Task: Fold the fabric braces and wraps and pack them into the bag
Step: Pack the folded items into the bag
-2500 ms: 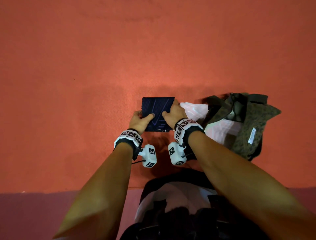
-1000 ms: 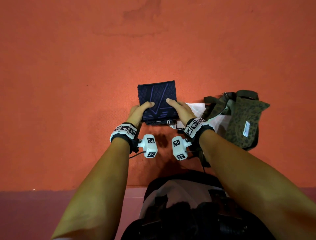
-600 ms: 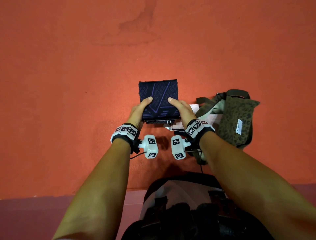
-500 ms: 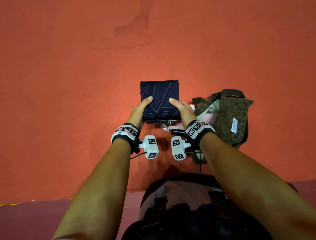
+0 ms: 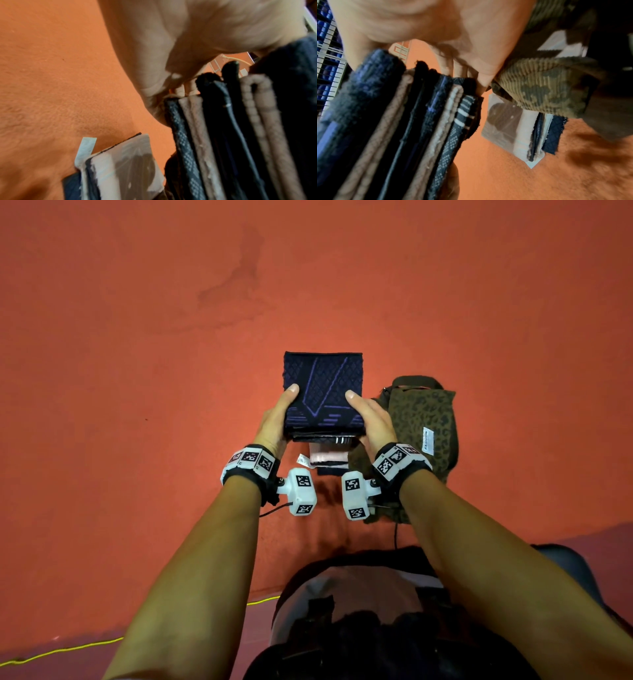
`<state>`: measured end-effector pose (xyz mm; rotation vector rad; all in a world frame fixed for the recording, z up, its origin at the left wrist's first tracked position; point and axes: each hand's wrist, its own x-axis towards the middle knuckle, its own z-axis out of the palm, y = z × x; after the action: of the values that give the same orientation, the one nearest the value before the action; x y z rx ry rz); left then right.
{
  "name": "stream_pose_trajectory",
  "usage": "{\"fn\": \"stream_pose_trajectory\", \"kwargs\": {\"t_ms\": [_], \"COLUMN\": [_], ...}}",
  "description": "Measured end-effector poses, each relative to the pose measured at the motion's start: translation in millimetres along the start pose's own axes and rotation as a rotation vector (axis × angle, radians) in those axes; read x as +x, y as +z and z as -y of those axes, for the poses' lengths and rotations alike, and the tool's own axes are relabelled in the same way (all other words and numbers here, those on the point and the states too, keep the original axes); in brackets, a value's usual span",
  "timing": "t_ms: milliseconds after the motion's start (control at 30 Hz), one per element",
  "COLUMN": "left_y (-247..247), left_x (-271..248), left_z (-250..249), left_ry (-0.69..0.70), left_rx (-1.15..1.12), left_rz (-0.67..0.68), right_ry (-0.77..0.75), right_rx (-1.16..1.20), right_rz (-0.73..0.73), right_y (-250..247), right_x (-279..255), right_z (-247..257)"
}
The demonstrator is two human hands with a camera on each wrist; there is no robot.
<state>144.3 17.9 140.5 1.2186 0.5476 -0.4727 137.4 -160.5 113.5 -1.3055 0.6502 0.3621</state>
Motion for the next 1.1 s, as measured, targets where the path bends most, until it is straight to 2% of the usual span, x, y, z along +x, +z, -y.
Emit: {"fn": "stream_pose_trajectory", "kwargs": {"t_ms": [333,567,767,1100], "left_y": [20,15,7,6], "left_x": [-12,-19,-23,-28], "left_z": [16,12,12,14], "left_ry": [-0.014,0.018,0.014,0.03], "left_rx": [-0.016,-0.002,-0.026,-0.051], "left_rz": [0.019,-0.007,-0.05,-0.055], "right_ry": [-0.108,-0.069,-0.101,-0.092], "right_rx": [-0.095,-0.16,-0.253,-0.353], "right_rz": [0.007,0.045,0.096,0.069], "right_y": [-28,-21,-17,-15], "right_x": [-23,-24,-29,-34], "right_z": [11,13,21,28]}}
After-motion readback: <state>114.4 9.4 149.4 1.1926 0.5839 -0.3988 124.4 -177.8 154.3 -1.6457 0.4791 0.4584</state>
